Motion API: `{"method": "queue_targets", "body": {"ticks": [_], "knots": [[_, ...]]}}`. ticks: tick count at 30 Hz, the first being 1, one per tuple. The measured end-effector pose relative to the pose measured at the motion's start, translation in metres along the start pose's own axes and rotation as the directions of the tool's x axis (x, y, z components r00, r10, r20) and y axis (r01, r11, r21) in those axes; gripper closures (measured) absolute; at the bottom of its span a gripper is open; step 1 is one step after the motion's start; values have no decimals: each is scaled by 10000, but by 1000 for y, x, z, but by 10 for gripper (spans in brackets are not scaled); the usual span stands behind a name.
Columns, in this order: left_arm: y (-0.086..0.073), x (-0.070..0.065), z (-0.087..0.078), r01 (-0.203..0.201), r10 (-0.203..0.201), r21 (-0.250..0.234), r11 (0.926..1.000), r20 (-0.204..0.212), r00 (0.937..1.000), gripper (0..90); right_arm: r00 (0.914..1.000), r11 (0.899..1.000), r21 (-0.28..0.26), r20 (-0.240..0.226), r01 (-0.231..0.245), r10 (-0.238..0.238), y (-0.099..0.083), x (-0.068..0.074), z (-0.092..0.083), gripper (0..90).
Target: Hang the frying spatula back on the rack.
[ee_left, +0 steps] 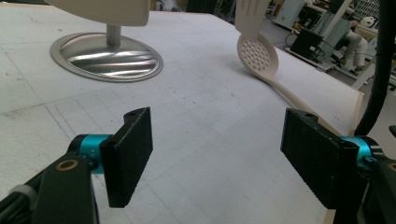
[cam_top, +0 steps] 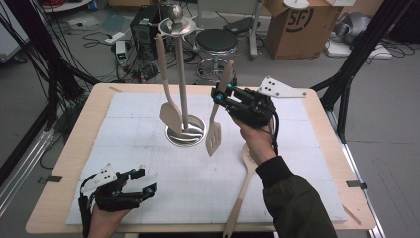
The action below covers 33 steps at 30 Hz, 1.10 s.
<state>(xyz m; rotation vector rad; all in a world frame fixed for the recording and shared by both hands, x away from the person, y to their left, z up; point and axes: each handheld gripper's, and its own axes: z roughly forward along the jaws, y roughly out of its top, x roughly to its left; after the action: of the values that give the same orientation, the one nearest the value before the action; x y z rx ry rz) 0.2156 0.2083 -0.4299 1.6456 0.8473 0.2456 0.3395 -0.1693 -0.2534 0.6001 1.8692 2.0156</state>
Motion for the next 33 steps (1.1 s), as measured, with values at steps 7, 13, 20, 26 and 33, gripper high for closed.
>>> {"method": "queue_targets", "body": {"ticks": [7, 13, 20, 26, 33], "knots": [[0, 0, -2, -9, 9, -1, 10000, -14, 10000, 257, 9999, 9980, -606, -31, -152, 150, -1, 2, 17, 712], [0, 0, -2, 34, -34, -59, 10000, -3, 10000, 257, 9992, 9934, -1078, -32, -397, 396, -2, 1, 31, 712], [0, 0, -4, 17, -17, -98, 10000, -7, 10000, 257, 9985, 9865, -1554, 54, -525, 540, 0, -7, 41, 712], [0, 0, -4, -33, 33, -86, 10000, -20, 10000, 257, 9972, 9815, -1782, 146, -698, 736, -4, -12, 48, 712], [0, 0, -4, 2, -2, -86, 10000, -43, 10000, 257, 9957, 9786, -1885, 244, -830, 892, -7, -21, 55, 712]]}}
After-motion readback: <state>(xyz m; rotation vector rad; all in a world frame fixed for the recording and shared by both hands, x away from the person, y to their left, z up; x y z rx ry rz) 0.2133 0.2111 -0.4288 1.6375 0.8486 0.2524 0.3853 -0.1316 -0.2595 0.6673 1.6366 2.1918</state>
